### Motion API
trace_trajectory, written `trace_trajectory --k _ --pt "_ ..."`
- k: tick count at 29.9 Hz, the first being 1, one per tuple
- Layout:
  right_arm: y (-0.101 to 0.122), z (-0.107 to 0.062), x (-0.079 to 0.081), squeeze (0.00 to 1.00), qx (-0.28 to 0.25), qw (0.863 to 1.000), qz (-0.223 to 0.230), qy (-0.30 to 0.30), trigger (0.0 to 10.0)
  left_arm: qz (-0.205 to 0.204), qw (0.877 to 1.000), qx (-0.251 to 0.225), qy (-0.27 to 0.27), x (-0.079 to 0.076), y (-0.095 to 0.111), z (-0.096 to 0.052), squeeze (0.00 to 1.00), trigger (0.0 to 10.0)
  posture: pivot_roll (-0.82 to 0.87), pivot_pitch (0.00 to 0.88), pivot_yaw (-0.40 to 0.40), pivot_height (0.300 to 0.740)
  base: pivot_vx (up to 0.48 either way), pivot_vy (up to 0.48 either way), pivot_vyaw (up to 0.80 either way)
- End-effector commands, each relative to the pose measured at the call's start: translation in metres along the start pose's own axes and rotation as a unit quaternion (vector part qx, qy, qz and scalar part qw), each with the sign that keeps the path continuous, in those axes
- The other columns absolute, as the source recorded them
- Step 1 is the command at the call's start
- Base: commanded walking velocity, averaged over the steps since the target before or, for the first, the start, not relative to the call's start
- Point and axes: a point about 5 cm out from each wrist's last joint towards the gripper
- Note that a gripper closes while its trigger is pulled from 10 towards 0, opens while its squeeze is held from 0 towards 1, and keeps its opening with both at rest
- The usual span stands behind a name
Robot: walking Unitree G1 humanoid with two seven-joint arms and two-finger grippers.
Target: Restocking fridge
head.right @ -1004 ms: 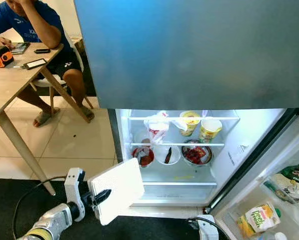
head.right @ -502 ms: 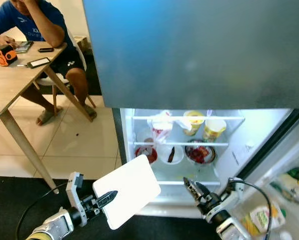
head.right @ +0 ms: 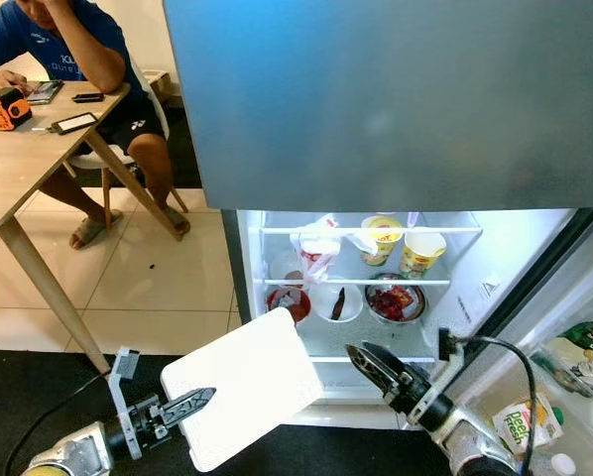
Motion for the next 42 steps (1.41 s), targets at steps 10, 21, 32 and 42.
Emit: trace_trajectory --k 10,21,32,42 --pt "0.013 0.038 0.024 0.00 0.083 0.983 -0.069 0.148 10.0 0.074 0.991 0.082 -0.073 -0.019 0.040 -0.019 0.00 10.0 -0.06 0.000 0.039 0.740 0.000 0.000 0.00" --pt "-0.005 0.064 0.059 0.00 0.169 0.940 -0.083 0.284 10.0 0.095 0.974 0.136 -0.152 -0.050 0.038 -0.004 0.00 10.0 -0.06 0.014 0.043 0.740 0.000 0.000 0.00" --pt "-0.013 0.059 0.069 0.00 0.228 0.918 -0.106 0.307 10.0 0.096 0.968 0.155 -0.174 -0.060 0.037 -0.002 0.00 10.0 -0.07 0.011 0.049 0.740 0.000 0.000 0.00" --pt "0.002 0.038 0.059 0.00 0.239 0.925 -0.113 0.272 10.0 0.104 0.968 0.152 -0.168 -0.065 0.042 -0.012 0.00 10.0 -0.07 0.010 0.044 0.740 0.000 0.000 0.00"
Point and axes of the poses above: a point about 5 cm out from each wrist's last joint towards the gripper, its own z axis pointing out of the wrist towards the gripper, its own y axis along the axis of the wrist's last joint, x = y × z, and after that the axes turned 4 degrees about -z, right-handed
